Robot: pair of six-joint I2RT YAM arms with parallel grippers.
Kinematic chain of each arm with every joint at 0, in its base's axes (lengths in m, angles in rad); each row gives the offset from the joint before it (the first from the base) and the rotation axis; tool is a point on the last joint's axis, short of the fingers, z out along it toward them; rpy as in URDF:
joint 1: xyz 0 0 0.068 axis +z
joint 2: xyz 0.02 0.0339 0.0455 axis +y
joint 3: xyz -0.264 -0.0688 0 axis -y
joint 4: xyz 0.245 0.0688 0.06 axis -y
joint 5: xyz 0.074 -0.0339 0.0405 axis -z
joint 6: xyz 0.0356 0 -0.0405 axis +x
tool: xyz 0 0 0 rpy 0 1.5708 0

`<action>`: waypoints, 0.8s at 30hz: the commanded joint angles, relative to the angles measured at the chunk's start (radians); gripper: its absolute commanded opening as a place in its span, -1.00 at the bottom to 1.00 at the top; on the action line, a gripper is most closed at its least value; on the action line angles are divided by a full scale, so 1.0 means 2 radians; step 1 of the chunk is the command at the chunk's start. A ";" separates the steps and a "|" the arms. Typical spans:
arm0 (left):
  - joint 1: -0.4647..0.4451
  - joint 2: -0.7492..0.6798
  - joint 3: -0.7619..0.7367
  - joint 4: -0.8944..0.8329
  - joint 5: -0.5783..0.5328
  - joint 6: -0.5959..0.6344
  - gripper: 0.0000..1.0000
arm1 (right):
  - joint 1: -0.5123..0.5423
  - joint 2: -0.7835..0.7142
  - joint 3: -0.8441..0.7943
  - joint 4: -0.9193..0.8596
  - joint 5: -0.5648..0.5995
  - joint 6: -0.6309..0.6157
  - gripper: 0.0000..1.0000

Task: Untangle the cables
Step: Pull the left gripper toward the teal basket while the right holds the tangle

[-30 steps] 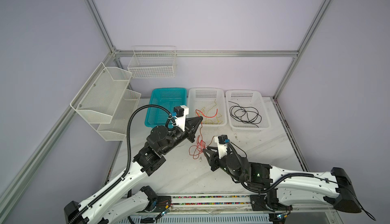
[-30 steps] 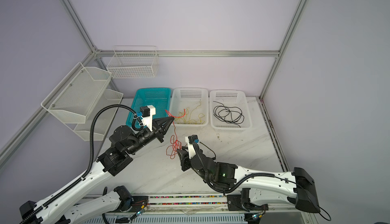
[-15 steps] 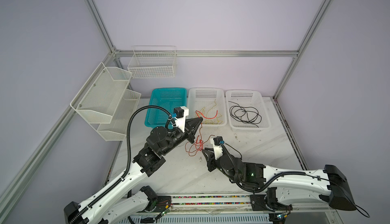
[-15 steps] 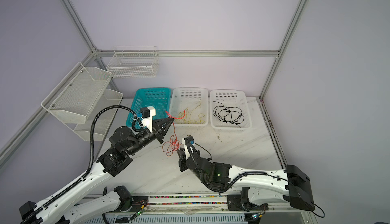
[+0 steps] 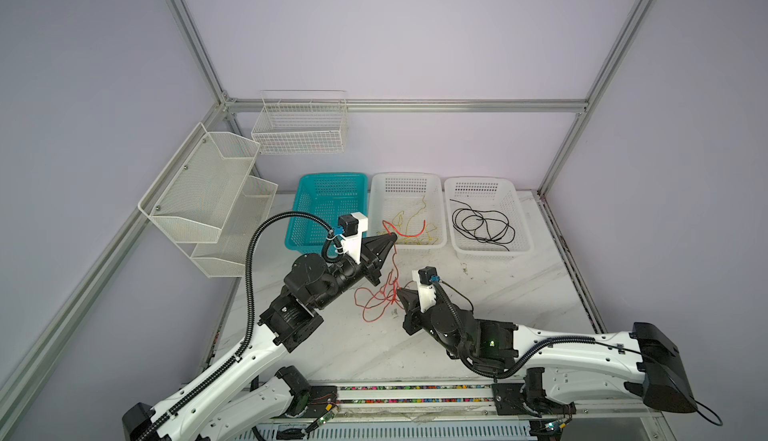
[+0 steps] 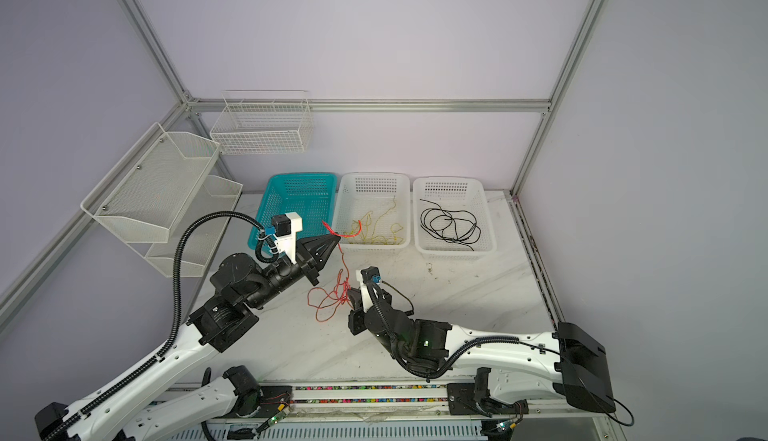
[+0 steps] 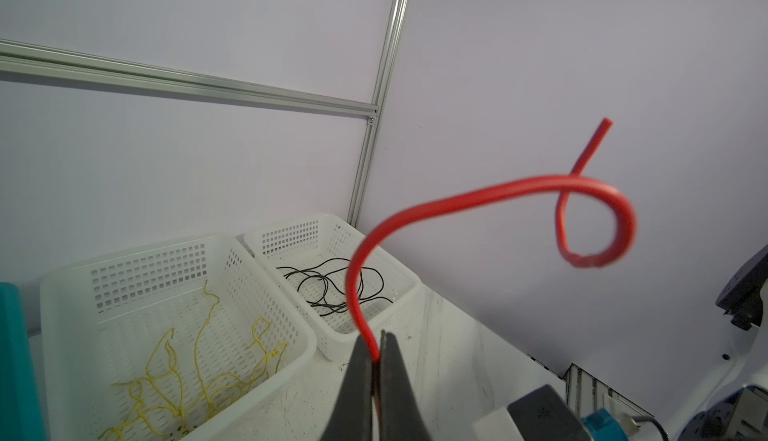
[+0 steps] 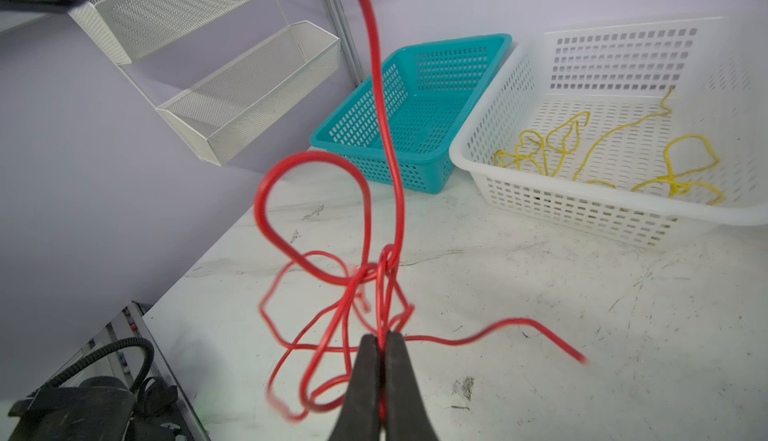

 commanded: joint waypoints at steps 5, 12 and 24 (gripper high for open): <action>-0.001 -0.049 -0.006 -0.008 -0.061 0.038 -1.00 | 0.002 -0.025 -0.025 -0.002 0.028 0.040 -1.00; -0.001 -0.097 0.005 -0.052 -0.194 0.074 -1.00 | 0.002 -0.071 -0.106 -0.018 0.044 0.156 -1.00; 0.005 -0.117 0.009 -0.075 -0.297 0.109 -1.00 | 0.001 -0.115 -0.147 -0.097 0.026 0.264 -1.00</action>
